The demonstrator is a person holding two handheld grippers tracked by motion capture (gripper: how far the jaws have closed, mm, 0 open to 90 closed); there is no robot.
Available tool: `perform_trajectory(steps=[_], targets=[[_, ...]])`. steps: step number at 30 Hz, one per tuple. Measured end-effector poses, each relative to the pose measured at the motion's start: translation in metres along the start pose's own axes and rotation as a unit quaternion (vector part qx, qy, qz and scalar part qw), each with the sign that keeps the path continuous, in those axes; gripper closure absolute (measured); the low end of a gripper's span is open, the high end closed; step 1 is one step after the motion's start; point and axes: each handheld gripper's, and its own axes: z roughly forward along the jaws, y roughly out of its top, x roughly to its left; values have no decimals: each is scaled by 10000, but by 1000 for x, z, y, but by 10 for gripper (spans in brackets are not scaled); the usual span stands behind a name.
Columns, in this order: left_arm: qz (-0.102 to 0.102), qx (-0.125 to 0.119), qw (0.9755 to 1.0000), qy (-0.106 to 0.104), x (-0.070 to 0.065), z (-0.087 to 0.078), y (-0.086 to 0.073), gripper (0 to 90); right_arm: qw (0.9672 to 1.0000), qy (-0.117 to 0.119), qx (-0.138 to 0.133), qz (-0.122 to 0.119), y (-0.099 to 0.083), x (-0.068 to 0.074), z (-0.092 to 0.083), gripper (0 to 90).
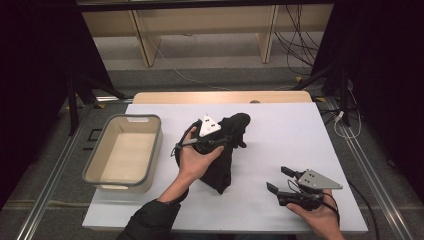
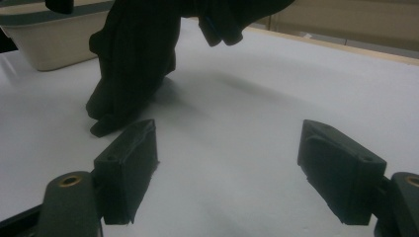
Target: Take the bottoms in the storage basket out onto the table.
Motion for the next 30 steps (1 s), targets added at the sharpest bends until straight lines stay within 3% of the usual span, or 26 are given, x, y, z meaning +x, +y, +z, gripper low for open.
perform_trajectory(steps=[5, 12, 18, 26, 30], targets=[[-35, 318, 9995, 25, 4, 16, -11, 662, 10000, 6, 2, 8, 0, 0, 0, 242], [-145, 842, 9963, 7, 9, 33, -35, 654, 10000, 7, 18, 37, 0, 0, -1, 243], [-180, 1042, 9944, 23, 11, 24, -44, 648, 10000, -5, 40, 14, 0, 0, -1, 244], [-223, 1491, 9886, -26, 11, 3, -64, 618, 10000, 3, 68, 37, -1, 1, 0, 245], [-351, 1398, 9894, -155, 14, -3, -71, 551, 9999, -19, 118, 40, -1, 0, 0, 245]])
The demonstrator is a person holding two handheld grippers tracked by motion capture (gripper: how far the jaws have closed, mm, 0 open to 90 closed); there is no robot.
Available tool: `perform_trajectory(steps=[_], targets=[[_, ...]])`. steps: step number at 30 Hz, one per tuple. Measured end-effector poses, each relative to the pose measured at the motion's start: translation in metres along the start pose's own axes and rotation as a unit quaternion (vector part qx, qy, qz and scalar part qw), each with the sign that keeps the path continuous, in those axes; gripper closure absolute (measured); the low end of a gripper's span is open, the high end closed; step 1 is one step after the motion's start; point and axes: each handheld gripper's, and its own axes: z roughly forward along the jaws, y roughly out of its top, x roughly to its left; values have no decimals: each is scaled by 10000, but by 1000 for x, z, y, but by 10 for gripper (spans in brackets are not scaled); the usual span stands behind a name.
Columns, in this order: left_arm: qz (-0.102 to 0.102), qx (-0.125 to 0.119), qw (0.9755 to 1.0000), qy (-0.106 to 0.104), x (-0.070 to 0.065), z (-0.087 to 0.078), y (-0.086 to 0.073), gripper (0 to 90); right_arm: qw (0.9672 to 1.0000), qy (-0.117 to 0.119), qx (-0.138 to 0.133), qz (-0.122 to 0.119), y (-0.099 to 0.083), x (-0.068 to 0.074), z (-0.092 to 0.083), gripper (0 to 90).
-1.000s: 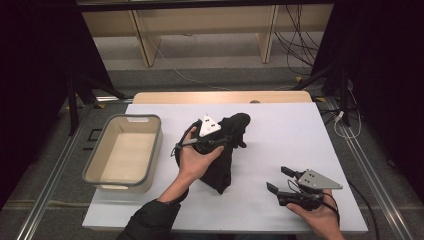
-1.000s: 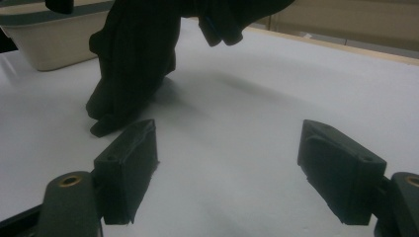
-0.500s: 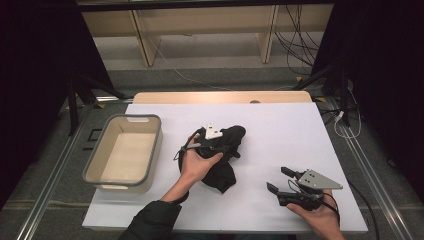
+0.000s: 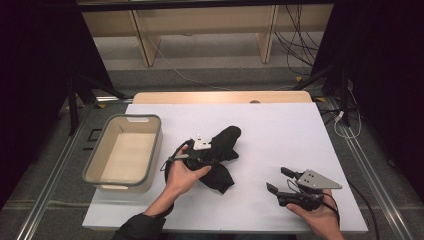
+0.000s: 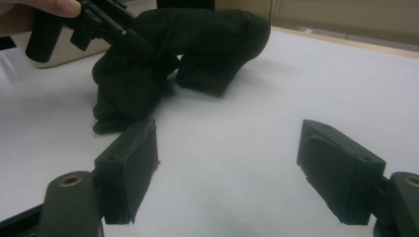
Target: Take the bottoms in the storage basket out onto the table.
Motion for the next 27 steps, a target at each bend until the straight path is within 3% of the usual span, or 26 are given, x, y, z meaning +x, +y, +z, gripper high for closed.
perform_trajectory(steps=[4, 10, 20, 27], targets=[[-156, -139, 9998, -29, -2, -5, -5, 390, 10000, 3, 16, 27, 0, 1, 0, 245], [-137, -482, 9987, -35, -9, -19, -11, 210, 10000, -15, -32, 54, 0, -1, 0, 245], [-142, -709, 9972, -201, -14, -41, -20, 176, 9999, -40, -33, 109, 2, -3, 5, 245], [-165, -868, 9960, -132, -15, -45, -19, 198, 9999, 16, -25, 122, 3, -3, 7, 245]])
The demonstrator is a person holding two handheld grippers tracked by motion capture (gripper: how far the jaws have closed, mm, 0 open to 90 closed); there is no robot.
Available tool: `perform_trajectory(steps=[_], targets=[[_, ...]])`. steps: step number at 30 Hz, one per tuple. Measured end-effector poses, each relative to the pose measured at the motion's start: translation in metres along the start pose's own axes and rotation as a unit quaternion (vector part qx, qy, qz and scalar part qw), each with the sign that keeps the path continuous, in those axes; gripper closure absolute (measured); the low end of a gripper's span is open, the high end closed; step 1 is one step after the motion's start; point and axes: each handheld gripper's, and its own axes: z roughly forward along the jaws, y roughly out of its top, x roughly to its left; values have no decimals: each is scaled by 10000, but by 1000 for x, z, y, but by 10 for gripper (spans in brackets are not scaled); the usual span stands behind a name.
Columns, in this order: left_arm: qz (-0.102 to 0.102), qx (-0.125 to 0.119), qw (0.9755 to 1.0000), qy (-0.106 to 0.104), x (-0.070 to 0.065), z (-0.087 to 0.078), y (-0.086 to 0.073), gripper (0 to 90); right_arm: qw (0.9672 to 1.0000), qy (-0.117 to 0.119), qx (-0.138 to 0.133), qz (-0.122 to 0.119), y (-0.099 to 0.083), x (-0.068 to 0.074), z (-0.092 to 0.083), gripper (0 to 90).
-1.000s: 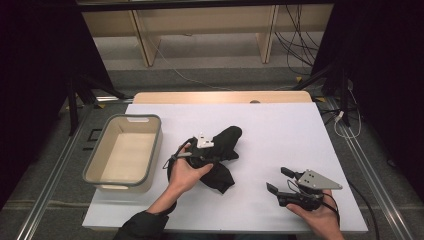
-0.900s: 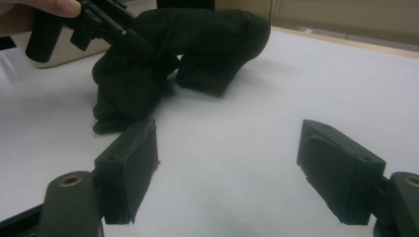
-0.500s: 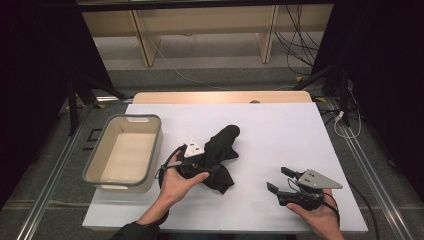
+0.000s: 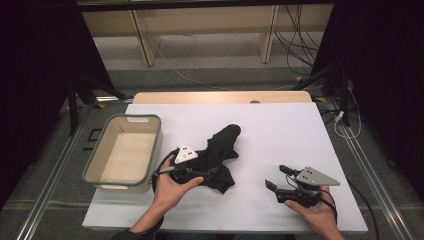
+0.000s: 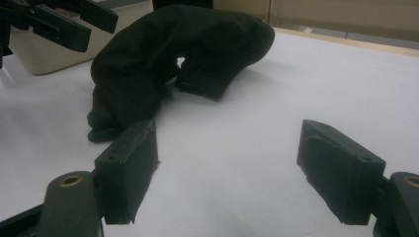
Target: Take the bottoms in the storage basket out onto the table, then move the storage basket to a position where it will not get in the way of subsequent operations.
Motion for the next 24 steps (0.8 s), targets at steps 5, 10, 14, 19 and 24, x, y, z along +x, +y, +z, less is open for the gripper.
perform_trajectory(steps=[5, 10, 14, 19, 24], targets=[[47, -25, 9999, 95, 0, -2, 1, 205, 10000, -9, 6, -2, 0, 0, -1, 245], [58, -34, 9999, 103, 2, -1, 2, 208, 10000, -11, -8, -43, -1, 1, -2, 247], [62, -44, 9999, 103, 1, 0, 3, 208, 10000, -28, 3, -66, -1, 1, -3, 247], [68, -59, 9999, 114, 1, -1, 5, 210, 10000, -24, -51, -28, -1, 1, -4, 247], [72, -69, 9999, 127, 1, -1, 5, 211, 9999, -55, -2, -85, -1, 1, -5, 249]])
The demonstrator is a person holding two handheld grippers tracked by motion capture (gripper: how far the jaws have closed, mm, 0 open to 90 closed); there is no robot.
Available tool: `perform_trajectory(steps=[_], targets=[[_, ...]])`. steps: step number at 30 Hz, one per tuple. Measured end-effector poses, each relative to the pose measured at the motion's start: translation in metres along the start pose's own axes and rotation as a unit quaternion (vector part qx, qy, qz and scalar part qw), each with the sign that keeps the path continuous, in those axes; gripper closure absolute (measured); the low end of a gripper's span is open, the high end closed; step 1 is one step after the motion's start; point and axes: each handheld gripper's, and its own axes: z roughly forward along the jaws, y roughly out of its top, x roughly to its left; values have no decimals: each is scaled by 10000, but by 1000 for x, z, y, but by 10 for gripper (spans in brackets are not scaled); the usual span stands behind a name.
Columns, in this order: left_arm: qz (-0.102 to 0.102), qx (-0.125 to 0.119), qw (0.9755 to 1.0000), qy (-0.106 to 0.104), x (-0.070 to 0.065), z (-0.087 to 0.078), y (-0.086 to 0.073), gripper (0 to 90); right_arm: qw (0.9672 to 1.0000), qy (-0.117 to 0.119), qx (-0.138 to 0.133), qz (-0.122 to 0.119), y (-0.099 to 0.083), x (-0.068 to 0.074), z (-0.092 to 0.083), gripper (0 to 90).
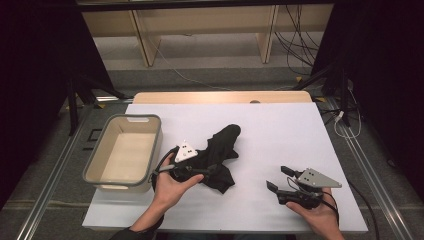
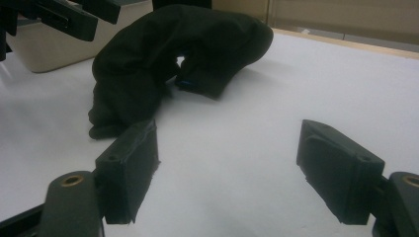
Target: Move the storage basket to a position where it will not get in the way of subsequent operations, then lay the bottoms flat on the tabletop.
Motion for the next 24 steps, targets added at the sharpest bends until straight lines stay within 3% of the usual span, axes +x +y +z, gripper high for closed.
perform_trajectory(steps=[20, 24], targets=[[18, -34, 10000, -10, -1, 0, 2, 219, 10000, -31, -27, -22, 1, 1, 0, 258], [31, -104, 9999, -36, 0, 0, 8, 247, 9999, -92, 25, 82, 1, -2, 3, 286]])
